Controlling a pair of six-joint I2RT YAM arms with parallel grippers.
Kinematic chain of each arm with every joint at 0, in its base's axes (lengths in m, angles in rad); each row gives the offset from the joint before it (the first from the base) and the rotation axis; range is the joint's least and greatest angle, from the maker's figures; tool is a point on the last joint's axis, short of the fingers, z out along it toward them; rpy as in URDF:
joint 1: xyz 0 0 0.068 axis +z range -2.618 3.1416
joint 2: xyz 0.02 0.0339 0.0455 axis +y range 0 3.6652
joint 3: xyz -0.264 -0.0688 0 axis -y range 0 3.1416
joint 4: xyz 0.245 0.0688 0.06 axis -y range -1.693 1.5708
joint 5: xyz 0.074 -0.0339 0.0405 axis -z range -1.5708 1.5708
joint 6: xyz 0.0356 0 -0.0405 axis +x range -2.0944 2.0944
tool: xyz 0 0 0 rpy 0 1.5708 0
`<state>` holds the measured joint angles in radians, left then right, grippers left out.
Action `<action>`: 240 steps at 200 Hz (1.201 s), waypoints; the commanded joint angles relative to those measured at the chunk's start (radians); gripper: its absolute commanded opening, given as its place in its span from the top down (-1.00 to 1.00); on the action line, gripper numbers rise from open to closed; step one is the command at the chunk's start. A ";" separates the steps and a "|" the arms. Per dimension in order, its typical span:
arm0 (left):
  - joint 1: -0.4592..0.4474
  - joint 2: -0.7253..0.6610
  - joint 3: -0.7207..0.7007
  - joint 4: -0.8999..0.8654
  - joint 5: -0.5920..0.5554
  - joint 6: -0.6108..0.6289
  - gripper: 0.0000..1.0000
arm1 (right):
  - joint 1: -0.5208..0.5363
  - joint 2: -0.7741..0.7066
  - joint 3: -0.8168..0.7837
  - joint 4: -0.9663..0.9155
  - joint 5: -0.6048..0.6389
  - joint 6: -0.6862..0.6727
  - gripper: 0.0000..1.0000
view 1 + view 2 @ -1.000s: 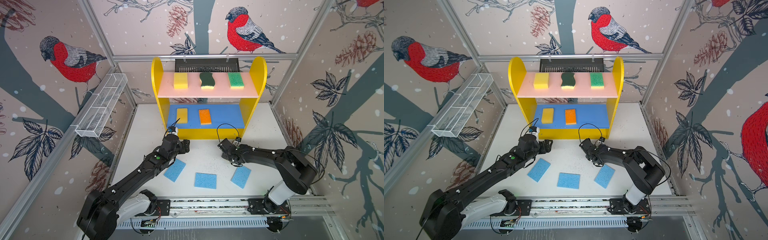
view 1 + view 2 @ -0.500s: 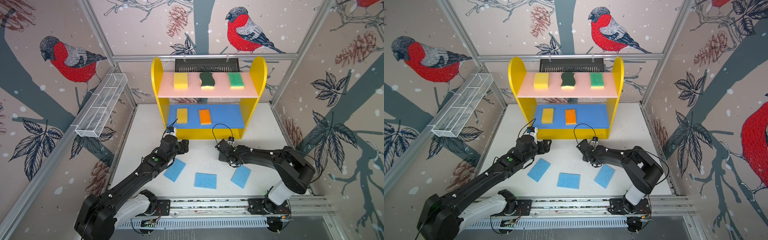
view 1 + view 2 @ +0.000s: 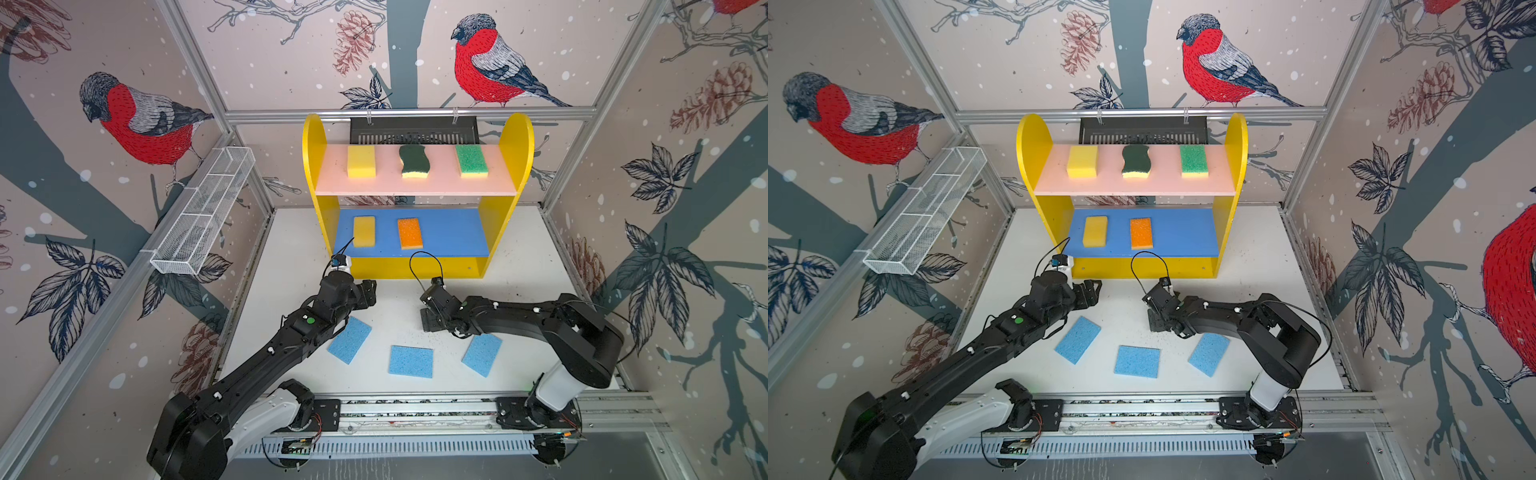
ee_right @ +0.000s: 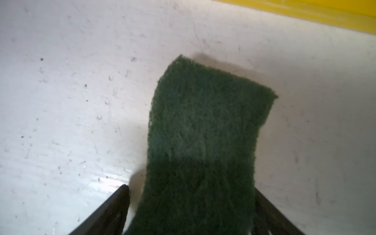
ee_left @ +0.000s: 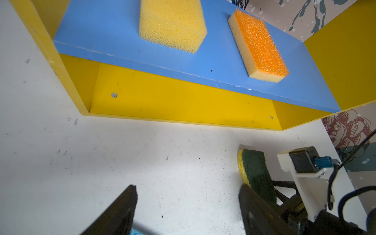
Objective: Arrange cleaning sponges on a shelf
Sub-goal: Move the cleaning sponge to the center of the table, then pick up the cleaning sponge at the center of the table.
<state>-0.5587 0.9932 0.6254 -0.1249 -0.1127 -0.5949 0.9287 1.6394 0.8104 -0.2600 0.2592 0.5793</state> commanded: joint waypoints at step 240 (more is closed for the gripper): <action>0.002 0.026 0.002 -0.038 -0.015 -0.007 -0.59 | 0.005 -0.004 -0.030 0.055 0.079 0.026 -0.64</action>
<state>-0.5587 1.0176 0.6270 -0.1688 -0.1280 -0.6018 0.9344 1.6222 0.7742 -0.2115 0.3145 0.6083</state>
